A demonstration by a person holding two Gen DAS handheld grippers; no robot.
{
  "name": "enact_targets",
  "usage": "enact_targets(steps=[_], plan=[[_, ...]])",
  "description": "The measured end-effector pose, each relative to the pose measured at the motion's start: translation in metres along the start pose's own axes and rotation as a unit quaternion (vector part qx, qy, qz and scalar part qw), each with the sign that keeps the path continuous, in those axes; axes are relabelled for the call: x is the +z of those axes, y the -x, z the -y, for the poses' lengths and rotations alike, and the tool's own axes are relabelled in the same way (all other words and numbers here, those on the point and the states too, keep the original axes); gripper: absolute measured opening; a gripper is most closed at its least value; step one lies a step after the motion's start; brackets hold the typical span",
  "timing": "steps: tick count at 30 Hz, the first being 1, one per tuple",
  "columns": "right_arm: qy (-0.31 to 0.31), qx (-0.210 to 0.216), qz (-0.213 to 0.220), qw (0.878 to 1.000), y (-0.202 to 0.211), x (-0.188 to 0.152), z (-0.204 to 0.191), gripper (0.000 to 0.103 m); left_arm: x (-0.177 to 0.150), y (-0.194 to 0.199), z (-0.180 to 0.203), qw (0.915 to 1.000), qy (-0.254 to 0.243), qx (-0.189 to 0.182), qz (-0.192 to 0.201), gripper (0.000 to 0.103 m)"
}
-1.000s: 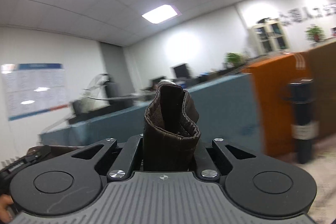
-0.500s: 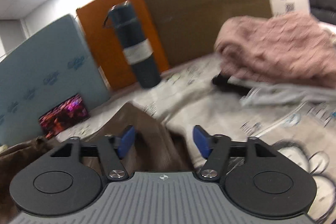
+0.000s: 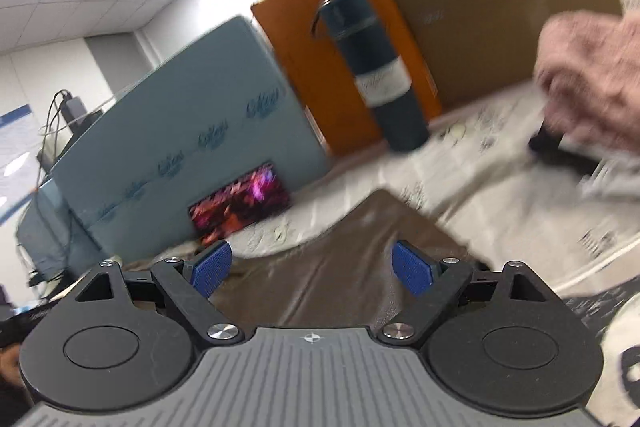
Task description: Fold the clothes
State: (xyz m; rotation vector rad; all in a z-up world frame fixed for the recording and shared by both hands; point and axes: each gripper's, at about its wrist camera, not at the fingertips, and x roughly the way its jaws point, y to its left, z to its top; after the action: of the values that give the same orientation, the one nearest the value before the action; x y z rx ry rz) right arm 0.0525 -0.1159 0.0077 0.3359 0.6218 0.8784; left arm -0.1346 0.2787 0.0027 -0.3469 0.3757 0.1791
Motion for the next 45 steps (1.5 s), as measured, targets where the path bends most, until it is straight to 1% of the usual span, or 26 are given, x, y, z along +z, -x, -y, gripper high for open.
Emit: enact_targets(steps=[2, 4, 5, 6, 7, 8, 10, 12, 14, 17, 19, 20, 21, 24, 28, 30, 31, 32, 33, 34, 35, 36, 38, 39, 45], plan=[[-0.005, 0.002, -0.016, 1.000, -0.004, -0.004, 0.002, 0.087, 0.003, -0.005, -0.009, 0.9996, 0.025, -0.009, -0.003, 0.060], [-0.007, -0.001, -0.026, 1.000, -0.007, -0.007, 0.004, 0.087, 0.003, -0.010, -0.015, 0.9990, 0.042, -0.014, -0.001, 0.057], [-0.008, -0.002, -0.031, 0.999, -0.009, -0.009, 0.004, 0.087, 0.003, -0.012, -0.015, 0.9991, 0.041, -0.015, 0.000, 0.044], [-0.009, -0.004, -0.034, 0.999, -0.010, -0.011, 0.005, 0.087, 0.003, -0.014, -0.014, 0.9992, 0.037, -0.015, 0.001, 0.017], [-0.010, -0.004, -0.037, 0.999, -0.012, -0.011, 0.005, 0.087, 0.002, -0.014, -0.012, 0.9994, 0.029, -0.017, 0.002, 0.009], [-0.011, -0.004, -0.039, 0.999, -0.014, -0.012, 0.007, 0.088, 0.002, -0.010, -0.009, 0.9992, 0.023, -0.030, 0.011, 0.007], [-0.014, -0.002, -0.041, 0.999, -0.016, -0.012, 0.009, 0.089, 0.000, 0.001, -0.002, 0.9975, 0.013, -0.060, 0.036, 0.006], [-0.017, -0.001, -0.041, 0.999, -0.018, -0.013, 0.010, 0.090, -0.002, 0.015, 0.006, 0.9936, -0.003, -0.096, 0.059, 0.006], [-0.019, 0.000, -0.041, 0.999, -0.019, -0.013, 0.011, 0.090, -0.004, 0.031, 0.018, 0.9865, -0.026, -0.140, 0.082, 0.006], [-0.024, -0.001, -0.038, 0.999, -0.018, -0.012, 0.009, 0.092, -0.014, 0.054, 0.037, 0.9747, -0.064, -0.187, 0.104, 0.006], [-0.032, 0.001, -0.038, 0.999, -0.018, -0.011, 0.006, 0.092, -0.022, 0.067, 0.047, 0.9665, -0.073, -0.221, 0.109, 0.006], [-0.040, 0.008, -0.040, 0.998, -0.018, -0.011, 0.005, 0.092, -0.028, 0.073, 0.052, 0.9618, -0.080, -0.238, 0.110, 0.006], [-0.050, 0.017, -0.042, 0.998, -0.018, -0.010, 0.003, 0.092, -0.033, 0.078, 0.057, 0.9573, -0.089, -0.253, 0.109, 0.006], [-0.092, 0.066, -0.057, 0.992, -0.022, -0.011, -0.005, 0.092, -0.048, 0.093, 0.069, 0.9466, -0.117, -0.283, 0.099, 0.006], [-0.149, 0.136, -0.099, 0.974, -0.030, -0.017, -0.018, 0.091, -0.060, 0.108, 0.076, 0.9330, -0.125, -0.325, 0.090, 0.006], [-0.167, 0.161, -0.123, 0.965, -0.033, -0.022, -0.026, 0.089, -0.062, 0.113, 0.076, 0.9277, -0.122, -0.340, 0.094, 0.006], [-0.169, 0.167, -0.133, 0.962, -0.033, -0.026, -0.032, 0.087, -0.062, 0.115, 0.075, 0.9253, -0.120, -0.346, 0.097, 0.006], [-0.165, 0.168, -0.138, 0.962, -0.031, -0.028, -0.038, 0.077, -0.062, 0.117, 0.075, 0.9229, -0.119, -0.353, 0.098, 0.006], [-0.160, 0.170, -0.142, 0.962, -0.029, -0.030, -0.044, 0.061, -0.063, 0.118, 0.074, 0.9211, -0.118, -0.357, 0.100, 0.006], [-0.149, 0.169, -0.143, 0.964, -0.026, -0.031, -0.050, 0.049, -0.063, 0.119, 0.074, 0.9196, -0.117, -0.361, 0.102, 0.006], [-0.132, 0.168, -0.143, 0.966, -0.021, -0.032, -0.056, 0.035, -0.064, 0.120, 0.074, 0.9180, -0.116, -0.365, 0.103, 0.006], [-0.112, 0.167, -0.138, 0.970, -0.015, -0.033, -0.062, 0.024, -0.065, 0.122, 0.073, 0.9164, -0.116, -0.368, 0.106, 0.006], [-0.069, 0.166, -0.114, 0.977, 0.004, -0.035, -0.073, 0.016, -0.067, 0.127, 0.071, 0.9129, -0.116, -0.375, 0.112, 0.006], [-0.052, 0.165, -0.103, 0.979, 0.014, -0.037, -0.078, 0.014, -0.068, 0.129, 0.069, 0.9112, -0.117, -0.378, 0.116, 0.006], [0.041, 0.161, -0.067, 0.984, 0.086, -0.055, -0.108, 0.013, -0.075, 0.155, 0.068, 0.9062, -0.125, -0.385, 0.123, 0.007]])
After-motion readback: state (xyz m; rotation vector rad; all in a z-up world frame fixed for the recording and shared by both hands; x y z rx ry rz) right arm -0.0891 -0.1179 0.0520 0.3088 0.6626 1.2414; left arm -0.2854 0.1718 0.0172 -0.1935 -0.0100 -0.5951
